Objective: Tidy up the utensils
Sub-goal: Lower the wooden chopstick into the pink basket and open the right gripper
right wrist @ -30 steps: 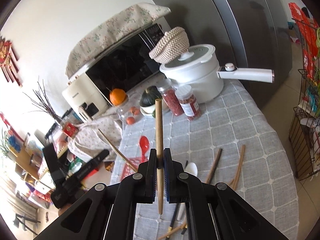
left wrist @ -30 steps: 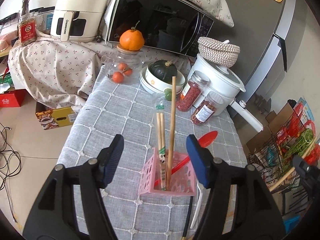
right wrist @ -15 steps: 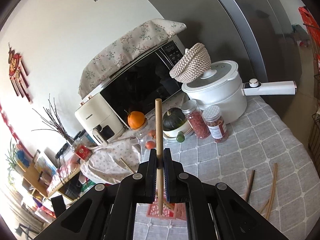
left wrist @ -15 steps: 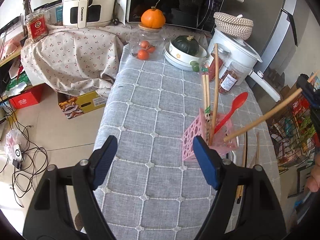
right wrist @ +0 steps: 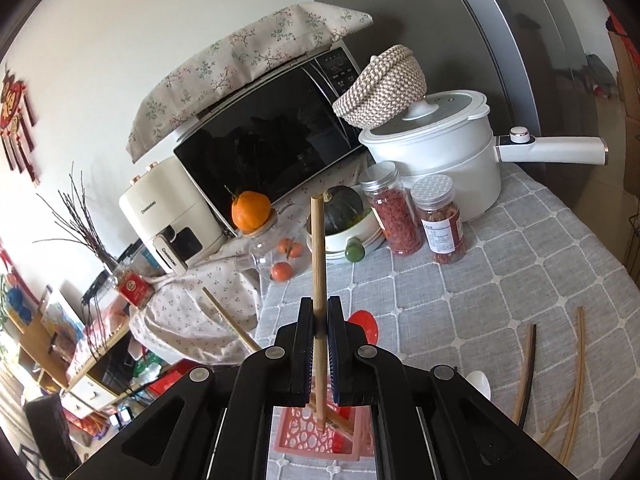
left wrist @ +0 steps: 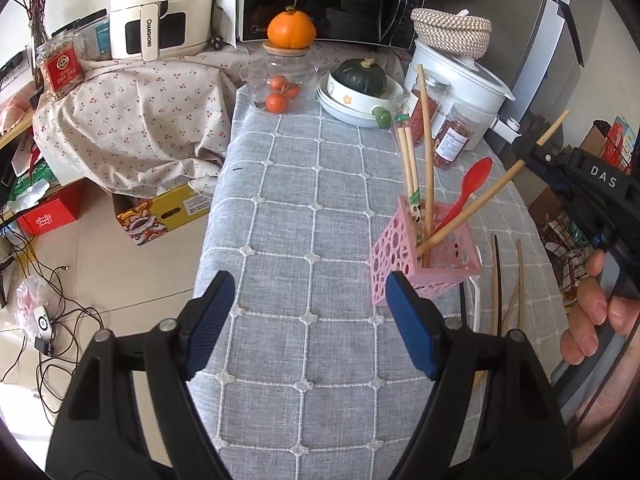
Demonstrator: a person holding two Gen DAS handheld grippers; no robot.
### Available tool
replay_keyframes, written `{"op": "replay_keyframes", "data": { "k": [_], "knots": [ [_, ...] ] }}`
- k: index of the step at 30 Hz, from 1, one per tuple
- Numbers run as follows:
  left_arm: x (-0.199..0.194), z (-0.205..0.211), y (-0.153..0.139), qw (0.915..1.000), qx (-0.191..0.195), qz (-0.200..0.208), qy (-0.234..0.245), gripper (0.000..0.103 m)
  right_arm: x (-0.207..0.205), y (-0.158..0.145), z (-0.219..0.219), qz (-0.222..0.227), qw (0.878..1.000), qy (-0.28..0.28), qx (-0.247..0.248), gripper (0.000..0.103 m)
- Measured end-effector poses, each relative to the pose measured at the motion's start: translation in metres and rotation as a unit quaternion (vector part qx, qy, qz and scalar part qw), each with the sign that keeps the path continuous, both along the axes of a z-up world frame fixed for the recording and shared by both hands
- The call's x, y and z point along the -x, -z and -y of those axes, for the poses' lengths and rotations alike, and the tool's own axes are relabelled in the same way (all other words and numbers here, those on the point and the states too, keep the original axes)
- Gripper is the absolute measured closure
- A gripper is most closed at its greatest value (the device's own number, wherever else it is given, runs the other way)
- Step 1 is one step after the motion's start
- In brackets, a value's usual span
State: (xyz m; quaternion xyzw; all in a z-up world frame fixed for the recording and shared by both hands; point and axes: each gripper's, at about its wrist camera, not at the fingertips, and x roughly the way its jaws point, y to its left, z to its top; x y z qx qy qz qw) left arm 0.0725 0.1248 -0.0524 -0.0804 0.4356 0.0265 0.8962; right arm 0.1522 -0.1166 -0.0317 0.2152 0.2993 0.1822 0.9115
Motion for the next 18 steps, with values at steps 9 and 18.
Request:
{"op": "replay_keyframes", "data": {
  "k": [9, 18],
  "knots": [
    [-0.001, 0.007, 0.004, 0.9999, -0.008, -0.006, 0.01, 0.025, -0.002, 0.007, -0.003, -0.007, 1.0, 0.007, 0.027, 0.096],
    [-0.004, 0.011, 0.009, 0.9997, -0.007, -0.018, 0.015, 0.025, -0.008, 0.015, 0.001, -0.026, 1.0, 0.01, 0.012, 0.097]
  ]
}}
